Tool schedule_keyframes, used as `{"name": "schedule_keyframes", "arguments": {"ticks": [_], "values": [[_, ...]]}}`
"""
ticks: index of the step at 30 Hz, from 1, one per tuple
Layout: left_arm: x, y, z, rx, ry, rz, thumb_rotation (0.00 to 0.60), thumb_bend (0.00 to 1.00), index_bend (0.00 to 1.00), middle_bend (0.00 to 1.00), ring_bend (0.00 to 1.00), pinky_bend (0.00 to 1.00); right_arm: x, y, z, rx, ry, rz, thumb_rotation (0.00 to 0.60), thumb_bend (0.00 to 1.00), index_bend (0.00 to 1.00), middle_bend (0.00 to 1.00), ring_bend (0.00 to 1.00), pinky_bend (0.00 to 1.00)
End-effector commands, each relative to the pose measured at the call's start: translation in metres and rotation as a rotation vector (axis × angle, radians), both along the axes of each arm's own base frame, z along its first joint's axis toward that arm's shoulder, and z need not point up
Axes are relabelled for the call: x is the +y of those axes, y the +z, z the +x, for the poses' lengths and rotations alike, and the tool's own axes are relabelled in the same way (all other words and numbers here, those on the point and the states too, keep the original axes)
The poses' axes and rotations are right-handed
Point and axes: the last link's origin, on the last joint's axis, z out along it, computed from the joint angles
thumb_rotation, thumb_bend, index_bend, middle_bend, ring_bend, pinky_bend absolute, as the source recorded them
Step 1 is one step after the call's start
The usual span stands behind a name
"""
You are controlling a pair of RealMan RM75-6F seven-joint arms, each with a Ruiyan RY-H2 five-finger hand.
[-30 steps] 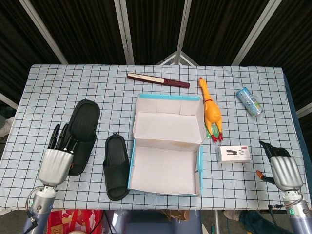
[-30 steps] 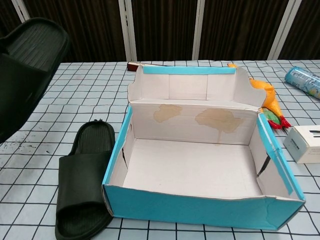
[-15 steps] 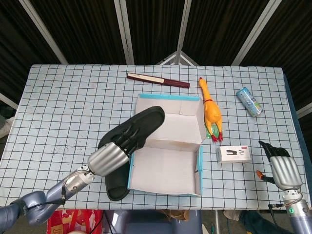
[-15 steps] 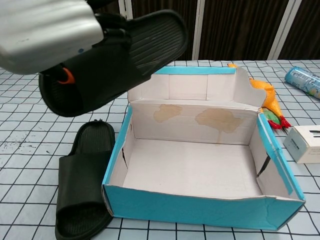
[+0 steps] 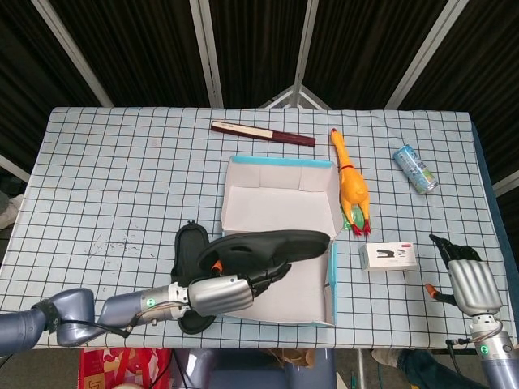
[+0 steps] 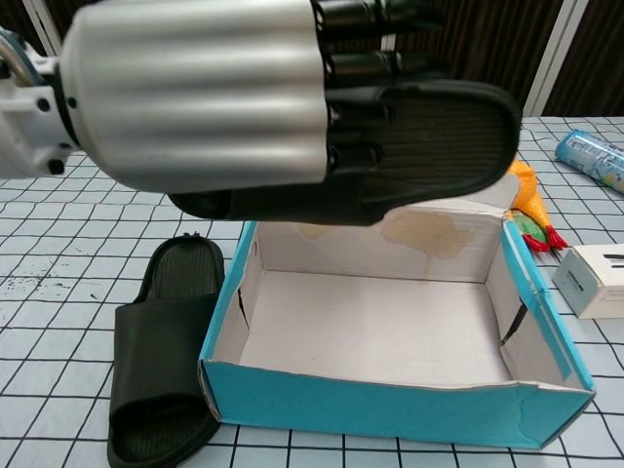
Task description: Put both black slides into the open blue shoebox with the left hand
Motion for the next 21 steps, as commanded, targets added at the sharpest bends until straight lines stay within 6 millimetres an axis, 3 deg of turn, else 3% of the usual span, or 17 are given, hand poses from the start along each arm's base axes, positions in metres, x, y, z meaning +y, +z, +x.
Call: {"name": "schedule_keyframes", "arguments": {"ticks": [1, 9, 21], "values": [[0.003, -0.009, 0.000, 0.049, -0.036, -0.023, 0.600, 0.39, 0.53, 0.45, 0.06, 0.03, 0.000, 0.001, -0.001, -0.001, -0.005, -0.003, 0.600, 0.23, 0.13, 0.21, 0.26, 0.20], [0.017, -0.018, 0.004, 0.085, -0.112, -0.023, 0.600, 0.39, 0.54, 0.45, 0.06, 0.03, -0.002, 0.000, -0.001, -0.001, -0.009, 0.001, 0.600, 0.23, 0.13, 0.21, 0.26, 0.20], [0.027, -0.041, -0.006, 0.151, -0.121, -0.009, 0.600, 0.40, 0.54, 0.46, 0.07, 0.03, -0.002, 0.001, -0.002, -0.002, -0.014, 0.000, 0.600, 0.23, 0.13, 0.21, 0.26, 0.20]]}}
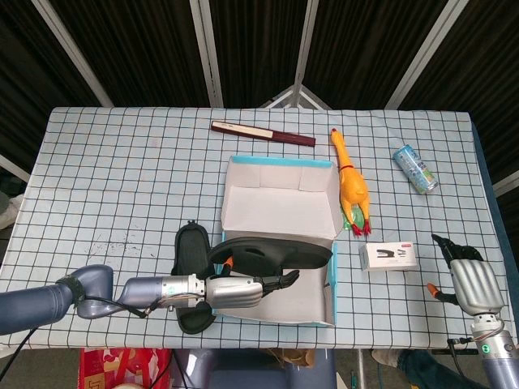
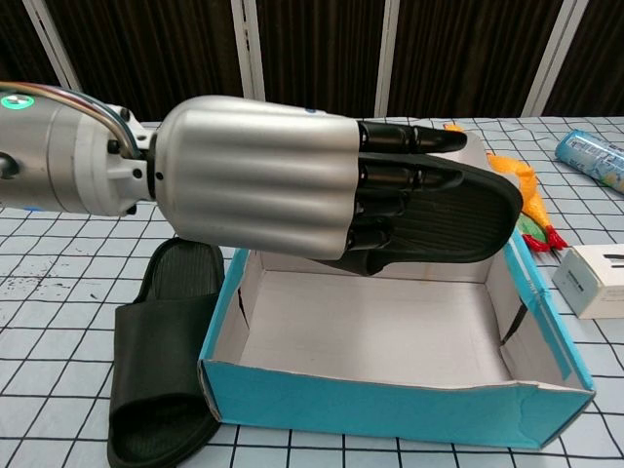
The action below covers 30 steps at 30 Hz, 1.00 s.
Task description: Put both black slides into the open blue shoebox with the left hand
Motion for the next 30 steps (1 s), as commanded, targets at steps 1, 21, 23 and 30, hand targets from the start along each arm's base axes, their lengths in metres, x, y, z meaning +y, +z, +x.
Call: {"name": "schedule_keyframes", "arguments": {"ticks": [1, 21, 23, 30], "values": [[0.002, -0.007, -0.001, 0.010, 0.000, 0.000, 0.600, 0.40, 0.54, 0.46, 0.07, 0.03, 0.000, 0.000, 0.000, -0.001, -0.002, 0.000, 0.600, 0.23, 0.13, 0.21, 0.26, 0.20], [0.022, -0.042, 0.001, 0.013, -0.003, 0.020, 0.600, 0.42, 0.55, 0.46, 0.07, 0.03, -0.002, 0.000, -0.003, 0.000, -0.016, 0.001, 0.600, 0.23, 0.13, 0.21, 0.26, 0.20], [0.024, -0.044, 0.001, 0.013, -0.001, 0.020, 0.600, 0.42, 0.55, 0.46, 0.07, 0.03, -0.002, 0.001, -0.003, -0.001, -0.018, 0.001, 0.600, 0.23, 0.13, 0.21, 0.26, 0.20], [0.028, -0.054, 0.002, 0.012, 0.003, 0.019, 0.600, 0.42, 0.55, 0.47, 0.07, 0.03, -0.001, 0.001, -0.003, -0.004, -0.020, 0.001, 0.600, 0.23, 0.13, 0.21, 0.26, 0.20]]}}
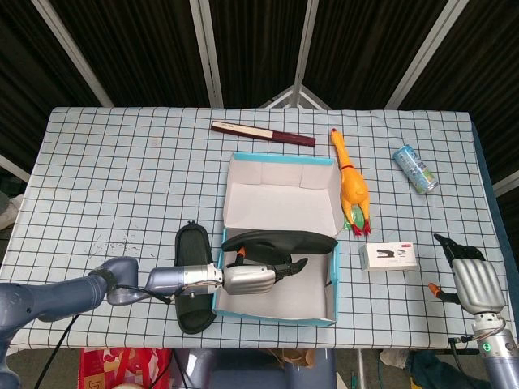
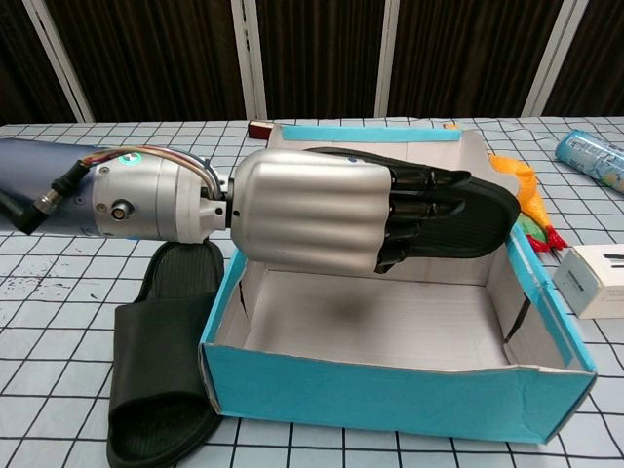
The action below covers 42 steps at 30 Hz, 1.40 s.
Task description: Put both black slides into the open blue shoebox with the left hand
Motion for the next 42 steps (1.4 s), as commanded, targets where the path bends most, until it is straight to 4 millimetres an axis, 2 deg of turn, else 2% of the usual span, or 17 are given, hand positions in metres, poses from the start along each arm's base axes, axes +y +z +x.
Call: {"name": "schedule_keyframes", "arguments": {"ticks": [1, 16, 34, 42], "values": [[0.001, -0.004, 0.001, -0.001, 0.002, -0.006, 0.600, 0.42, 0.55, 0.47, 0.07, 0.03, 0.000, 0.000, 0.000, 0.000, -0.001, -0.001, 0.600, 0.23, 0.13, 0.21, 0.26, 0.20], [-0.003, -0.019, -0.009, 0.000, 0.040, -0.059, 0.600, 0.42, 0.56, 0.48, 0.08, 0.03, 0.001, 0.000, 0.000, 0.000, -0.004, 0.003, 0.600, 0.23, 0.13, 0.21, 0.26, 0.20], [-0.006, -0.022, -0.028, -0.027, 0.137, -0.144, 0.600, 0.42, 0.56, 0.48, 0.09, 0.03, 0.001, -0.001, 0.001, 0.004, -0.008, 0.006, 0.600, 0.23, 0.13, 0.21, 0.26, 0.20], [-0.007, -0.027, -0.029, -0.030, 0.169, -0.171, 0.600, 0.42, 0.56, 0.49, 0.09, 0.03, 0.000, -0.001, 0.001, 0.005, -0.011, 0.006, 0.600, 0.23, 0.13, 0.21, 0.26, 0.20]]}}
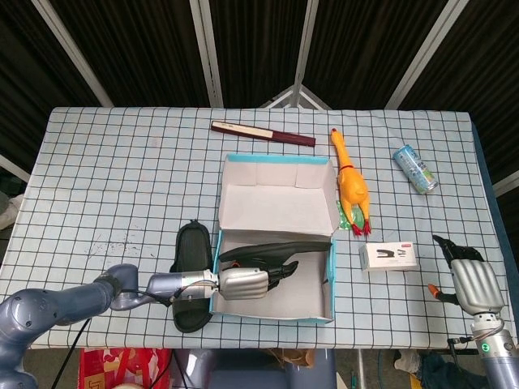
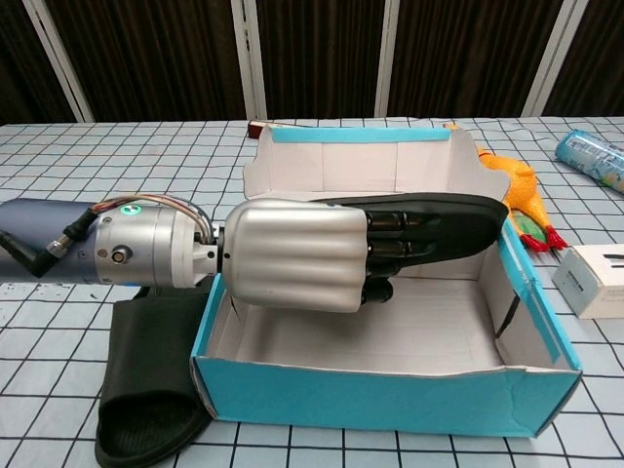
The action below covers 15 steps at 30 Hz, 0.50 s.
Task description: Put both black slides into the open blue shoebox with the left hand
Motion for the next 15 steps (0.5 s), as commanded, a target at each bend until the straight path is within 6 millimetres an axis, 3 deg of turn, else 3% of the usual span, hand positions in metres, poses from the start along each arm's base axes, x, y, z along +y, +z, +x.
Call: {"name": "schedule_keyframes", "arguments": {"ticks": [1, 15], "values": [[-0.0010, -0.0021, -0.0011, -0.001, 0.017, -0.016, 0.600, 0.42, 0.56, 0.49, 0.10, 0.03, 0.0001, 0.0004, 0.0001, -0.001, 0.001, -0.002, 0.600, 0.23, 0.13, 0.21, 0.26, 0.20], [0.0012, -0.0055, 0.0021, -0.028, 0.107, -0.061, 0.600, 0.42, 0.55, 0.52, 0.10, 0.03, 0.0001, 0.0004, 0.0002, -0.002, 0.000, -0.002, 0.600, 0.23, 0.13, 0.21, 0.26, 0.20]]}}
